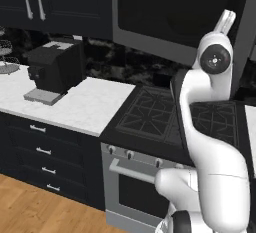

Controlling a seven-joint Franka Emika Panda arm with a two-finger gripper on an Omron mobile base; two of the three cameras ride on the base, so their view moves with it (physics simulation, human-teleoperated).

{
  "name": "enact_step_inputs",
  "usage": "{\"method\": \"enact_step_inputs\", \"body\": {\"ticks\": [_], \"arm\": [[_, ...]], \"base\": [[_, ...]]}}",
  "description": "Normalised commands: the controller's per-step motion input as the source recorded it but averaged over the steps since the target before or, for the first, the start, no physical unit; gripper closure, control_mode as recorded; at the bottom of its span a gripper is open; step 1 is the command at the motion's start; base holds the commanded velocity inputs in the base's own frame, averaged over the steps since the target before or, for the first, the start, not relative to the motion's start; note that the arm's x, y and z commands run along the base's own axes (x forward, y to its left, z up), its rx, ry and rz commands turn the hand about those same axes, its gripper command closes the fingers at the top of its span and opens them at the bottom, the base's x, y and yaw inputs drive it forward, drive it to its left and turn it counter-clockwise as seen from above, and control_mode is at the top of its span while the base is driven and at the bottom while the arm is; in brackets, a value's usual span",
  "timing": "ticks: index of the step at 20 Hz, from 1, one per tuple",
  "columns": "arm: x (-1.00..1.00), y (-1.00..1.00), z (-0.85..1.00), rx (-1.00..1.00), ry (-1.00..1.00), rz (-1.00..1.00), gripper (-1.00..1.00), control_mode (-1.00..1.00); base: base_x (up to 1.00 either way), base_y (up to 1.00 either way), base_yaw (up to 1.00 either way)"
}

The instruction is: Pick the lime from the sink and place it in the bowl. Then pick the bowl and place it in the microwave. Then close the microwave door and press the start button.

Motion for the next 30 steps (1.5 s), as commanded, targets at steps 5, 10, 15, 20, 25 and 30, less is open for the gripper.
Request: {"method": "enact_step_inputs", "body": {"ticks": [5,10,15,20,25,30], "arm": [[0.45,-0.33,0.0,0.1,-0.22,0.0,-1.0,-1.0],[0.48,-0.02,0.0,0.03,-0.18,0.0,-1.0,-1.0],[0.36,0.18,0.0,-0.04,0.02,0.0,-1.0,-1.0],[0.47,0.05,0.0,-0.19,0.28,-0.01,-1.0,-1.0],[0.6,-0.02,0.0,-0.21,0.18,-0.02,-1.0,-1.0],[0.53,-0.1,-0.06,-0.14,-0.01,0.0,-1.0,-1.0]], "base": [[0.0,0.0,0.0],[0.0,0.0,0.0],[0.0,0.0,0.0],[0.0,0.0,0.0],[0.0,0.0,0.0],[0.0,0.0,0.0]]}}
